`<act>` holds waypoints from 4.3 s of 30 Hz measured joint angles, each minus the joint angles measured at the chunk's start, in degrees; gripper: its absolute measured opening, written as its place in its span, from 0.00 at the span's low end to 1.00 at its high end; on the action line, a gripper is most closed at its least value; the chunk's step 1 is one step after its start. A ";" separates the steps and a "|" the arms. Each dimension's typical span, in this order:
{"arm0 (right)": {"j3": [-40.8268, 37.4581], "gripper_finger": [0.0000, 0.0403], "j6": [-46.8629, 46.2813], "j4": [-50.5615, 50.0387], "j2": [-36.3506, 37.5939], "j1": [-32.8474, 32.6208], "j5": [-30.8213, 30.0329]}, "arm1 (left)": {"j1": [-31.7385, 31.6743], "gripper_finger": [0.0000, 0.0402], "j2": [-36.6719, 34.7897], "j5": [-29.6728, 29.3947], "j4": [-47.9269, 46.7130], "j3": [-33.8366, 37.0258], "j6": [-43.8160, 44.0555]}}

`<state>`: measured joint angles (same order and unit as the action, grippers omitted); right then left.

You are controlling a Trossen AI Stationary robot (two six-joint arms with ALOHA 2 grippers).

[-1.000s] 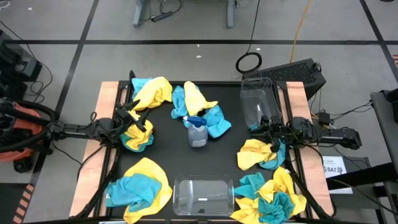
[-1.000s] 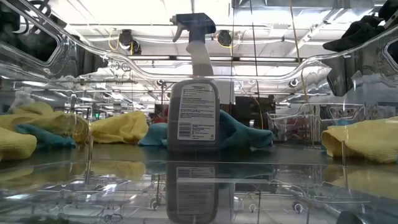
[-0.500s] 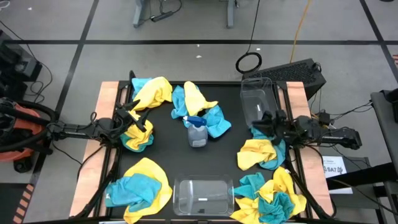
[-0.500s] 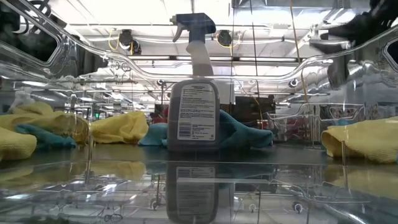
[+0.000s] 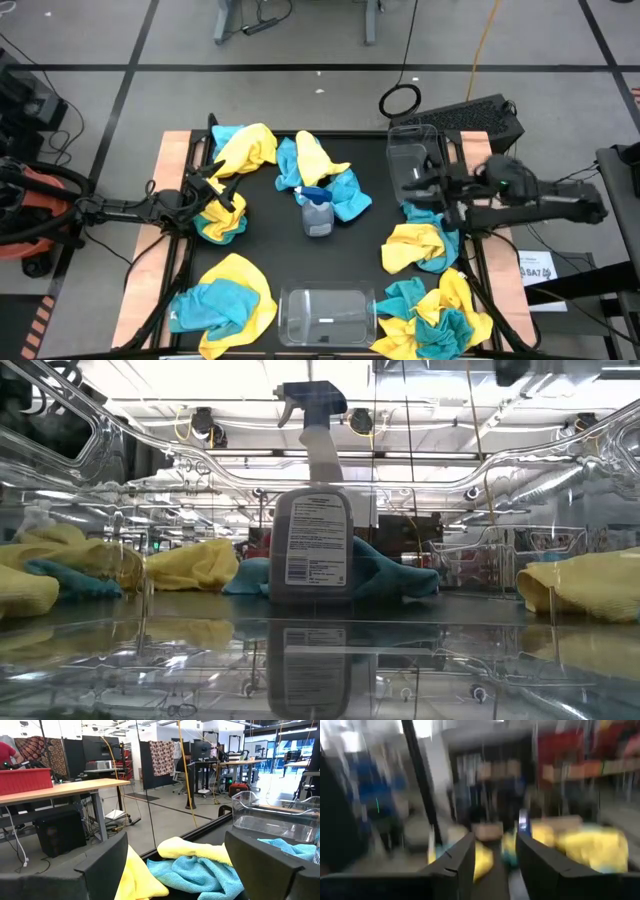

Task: Sort microfiber towel by color & place in baskets
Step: Put the yellow towel into the bottom transparent bin

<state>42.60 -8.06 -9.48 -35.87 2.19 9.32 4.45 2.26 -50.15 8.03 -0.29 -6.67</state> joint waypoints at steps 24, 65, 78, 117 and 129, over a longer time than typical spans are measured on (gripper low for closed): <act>20.10 0.63 -12.92 -65.70 -37.21 -18.85 -2.64 | 0.02 0.84 0.00 0.01 -0.02 0.00 0.00; 8.94 0.01 -19.16 -50.46 -29.85 -20.67 -7.93 | 0.00 0.84 0.00 0.02 -0.02 0.00 0.00; 23.75 0.00 -18.43 -58.05 -24.10 -20.74 -21.39 | 0.02 0.84 0.01 0.02 0.00 0.01 0.00; 24.29 0.00 3.44 -5.04 -42.84 -28.24 1.48 | 0.01 0.84 0.01 0.02 0.00 0.01 0.00; 24.27 0.00 9.71 2.61 -55.00 -29.54 1.33 | 0.02 0.84 0.00 0.00 0.00 0.00 0.00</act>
<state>66.87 1.64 -6.87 -90.86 -27.35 10.66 4.47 2.26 -50.15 8.03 -0.30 -6.68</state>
